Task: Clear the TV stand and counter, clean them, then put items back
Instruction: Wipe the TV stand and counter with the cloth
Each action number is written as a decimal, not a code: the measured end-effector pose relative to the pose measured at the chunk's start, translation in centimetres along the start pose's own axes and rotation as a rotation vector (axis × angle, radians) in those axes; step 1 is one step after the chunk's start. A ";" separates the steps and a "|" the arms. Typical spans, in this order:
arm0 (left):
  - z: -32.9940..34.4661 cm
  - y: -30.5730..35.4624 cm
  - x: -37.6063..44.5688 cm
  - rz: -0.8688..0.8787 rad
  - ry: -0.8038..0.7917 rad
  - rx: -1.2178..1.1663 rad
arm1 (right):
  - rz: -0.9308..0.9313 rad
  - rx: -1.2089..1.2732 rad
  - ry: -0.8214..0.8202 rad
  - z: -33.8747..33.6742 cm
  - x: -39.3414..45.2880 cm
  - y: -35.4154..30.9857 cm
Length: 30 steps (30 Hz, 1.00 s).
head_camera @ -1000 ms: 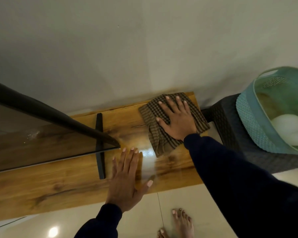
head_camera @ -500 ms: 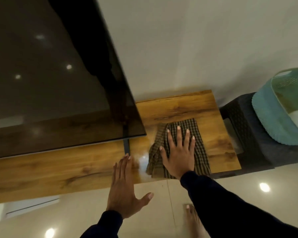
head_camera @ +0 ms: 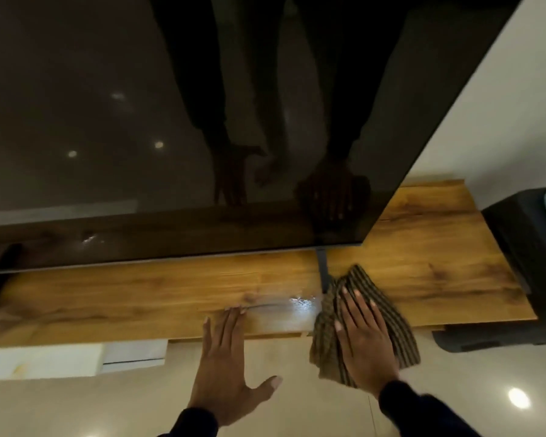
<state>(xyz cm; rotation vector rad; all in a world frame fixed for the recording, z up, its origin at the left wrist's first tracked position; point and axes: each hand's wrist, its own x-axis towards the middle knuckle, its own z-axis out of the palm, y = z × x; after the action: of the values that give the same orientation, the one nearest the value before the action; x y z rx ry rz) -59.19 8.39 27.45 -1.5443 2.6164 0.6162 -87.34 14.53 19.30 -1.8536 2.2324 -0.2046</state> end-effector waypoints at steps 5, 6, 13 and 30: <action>-1.8 -3.1 -0.2 -0.030 -0.026 0.082 | -0.024 0.041 -0.033 2.8 -3.1 -8.5; -2.1 -3.7 -0.1 -0.036 -0.029 0.090 | -0.036 0.034 -0.053 3.1 -2.5 -10.2; -2.6 -8.4 1.0 -0.043 -0.046 0.211 | 0.071 0.019 -0.049 1.5 6.2 -13.1; -4.0 -19.1 4.8 -0.034 -0.041 0.268 | 0.085 -0.035 -0.001 3.2 14.7 -25.3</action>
<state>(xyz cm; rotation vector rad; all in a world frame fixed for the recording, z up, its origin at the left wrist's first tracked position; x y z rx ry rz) -44.74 -5.09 24.00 -1.4742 2.5118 0.2763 -65.06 -4.52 21.34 -1.7704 2.3232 -0.1511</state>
